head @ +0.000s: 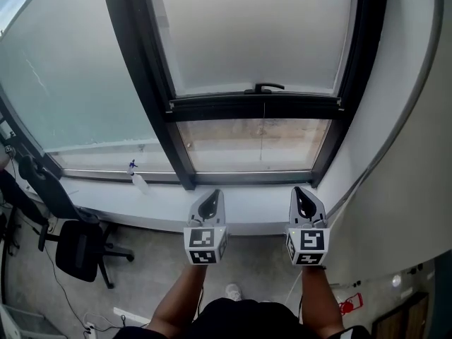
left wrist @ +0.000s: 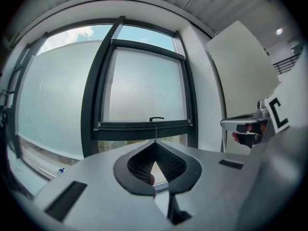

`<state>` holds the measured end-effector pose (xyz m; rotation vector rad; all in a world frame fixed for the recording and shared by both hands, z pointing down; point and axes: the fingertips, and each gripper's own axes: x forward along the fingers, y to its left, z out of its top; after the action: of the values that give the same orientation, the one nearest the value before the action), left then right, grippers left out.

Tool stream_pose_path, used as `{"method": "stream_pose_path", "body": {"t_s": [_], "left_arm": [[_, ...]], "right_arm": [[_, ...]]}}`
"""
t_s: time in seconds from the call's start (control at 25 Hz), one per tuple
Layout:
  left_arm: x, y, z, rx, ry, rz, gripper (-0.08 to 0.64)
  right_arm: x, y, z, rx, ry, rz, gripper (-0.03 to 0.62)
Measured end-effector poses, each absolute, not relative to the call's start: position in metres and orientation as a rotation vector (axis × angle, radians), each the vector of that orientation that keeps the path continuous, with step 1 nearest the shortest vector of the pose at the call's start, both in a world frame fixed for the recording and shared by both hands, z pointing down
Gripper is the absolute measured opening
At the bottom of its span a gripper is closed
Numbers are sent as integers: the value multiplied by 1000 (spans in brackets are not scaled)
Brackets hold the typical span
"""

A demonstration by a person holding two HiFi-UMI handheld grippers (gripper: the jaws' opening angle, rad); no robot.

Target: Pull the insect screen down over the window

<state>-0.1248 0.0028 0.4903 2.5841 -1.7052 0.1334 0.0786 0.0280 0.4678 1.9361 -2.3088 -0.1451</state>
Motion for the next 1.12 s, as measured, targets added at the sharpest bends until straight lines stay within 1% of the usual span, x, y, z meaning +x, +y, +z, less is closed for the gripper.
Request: {"method": "stream_pose_path", "body": {"t_s": [0.36, 0.8, 1.12], "left_arm": [[-78, 50, 496, 2575, -1718, 161, 3], [-66, 96, 507, 2536, -1765, 185, 3], [-65, 103, 506, 2549, -1739, 190, 3]], "right_arm": [[101, 69, 480, 1862, -2366, -122, 5], [106, 110, 491, 1814, -2406, -119, 5], [102, 117, 494, 1848, -2367, -98, 5]]}}
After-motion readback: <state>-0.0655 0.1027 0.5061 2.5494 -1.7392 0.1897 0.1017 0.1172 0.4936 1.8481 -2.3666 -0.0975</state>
